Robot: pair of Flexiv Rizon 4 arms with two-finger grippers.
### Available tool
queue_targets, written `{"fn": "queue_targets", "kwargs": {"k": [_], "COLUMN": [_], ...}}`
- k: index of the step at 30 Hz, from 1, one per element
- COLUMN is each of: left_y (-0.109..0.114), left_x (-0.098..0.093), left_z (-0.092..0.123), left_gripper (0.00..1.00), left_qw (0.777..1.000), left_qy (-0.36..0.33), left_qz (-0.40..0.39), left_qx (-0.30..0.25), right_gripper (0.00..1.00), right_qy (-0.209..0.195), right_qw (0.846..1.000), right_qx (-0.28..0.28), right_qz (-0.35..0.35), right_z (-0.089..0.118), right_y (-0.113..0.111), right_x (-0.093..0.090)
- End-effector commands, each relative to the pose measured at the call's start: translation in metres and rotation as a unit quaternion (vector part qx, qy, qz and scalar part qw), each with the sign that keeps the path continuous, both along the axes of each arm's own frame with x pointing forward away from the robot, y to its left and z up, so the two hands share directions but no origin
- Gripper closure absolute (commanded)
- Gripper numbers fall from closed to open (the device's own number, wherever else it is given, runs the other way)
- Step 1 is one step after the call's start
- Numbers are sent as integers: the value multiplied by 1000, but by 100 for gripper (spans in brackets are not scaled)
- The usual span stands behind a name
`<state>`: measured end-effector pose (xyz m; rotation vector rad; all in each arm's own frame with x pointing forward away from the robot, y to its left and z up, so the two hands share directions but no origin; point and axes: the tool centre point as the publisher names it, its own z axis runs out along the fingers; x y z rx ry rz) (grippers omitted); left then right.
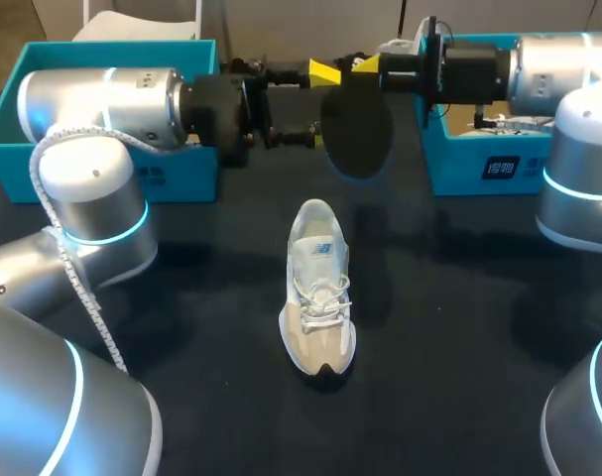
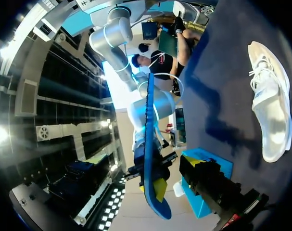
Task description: Take the shoe out of the shoebox, open the shoe tongue, remove and reinsert the insole, then place the shoe into the shoebox
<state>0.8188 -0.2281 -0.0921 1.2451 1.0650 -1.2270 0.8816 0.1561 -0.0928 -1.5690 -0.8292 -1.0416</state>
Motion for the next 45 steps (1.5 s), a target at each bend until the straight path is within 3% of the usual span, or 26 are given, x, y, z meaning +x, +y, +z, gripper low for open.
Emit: {"fn": "queue_targets", "kwargs": {"k": [1, 5, 9, 13, 14, 15, 19, 20, 21, 33, 38, 45], "left_y": [-13, -18, -21, -23, -23, -23, -23, -22, -21, 8, 21, 37], "left_x": [4, 7, 9, 8, 8, 8, 7, 7, 6, -3, -9, -17], "left_z": [-1, -1, -2, -3, -3, -4, -6, -6, -5, 5, 7, 13], "left_gripper": [29, 54, 65, 91, 91, 100, 100, 100, 100, 100, 100, 100], "left_qw": [1000, 1000, 1000, 1000, 1000, 1000, 1000, 1000, 1000, 1000, 1000, 999], "left_qy": [1, 2, 3, 5, 5, 5, 10, 10, 10, 13, 16, 31], "left_qz": [-1, 7, 12, 13, 13, 12, 11, 11, 10, 2, 7, 22], "left_qx": [-6, -11, -14, -14, -14, -14, -13, -13, -13, -13, -11, -12], "right_gripper": [100, 100, 100, 100, 100, 100, 100, 31, 0, 0, 0, 0], "right_qy": [0, 1, 0, 0, 0, 1, -4, -5, -6, -102, -138, -212], "right_qw": [1000, 1000, 1000, 1000, 1000, 1000, 1000, 1000, 1000, 994, 986, 972], "right_qx": [-1, -2, -1, -1, -1, 0, 1, 1, 0, -44, -76, -71], "right_qz": [1, 3, 6, 5, 5, 5, 12, 14, 15, 22, 54, 68], "right_z": [-1, 0, 0, 1, 1, 0, -1, -2, -2, -9, -11, -13], "right_y": [5, 5, 7, 6, 6, 6, 6, 6, 5, -21, -28, -41], "right_x": [4, 4, 4, 3, 3, 3, 2, 1, 0, -20, -28, -34]}}
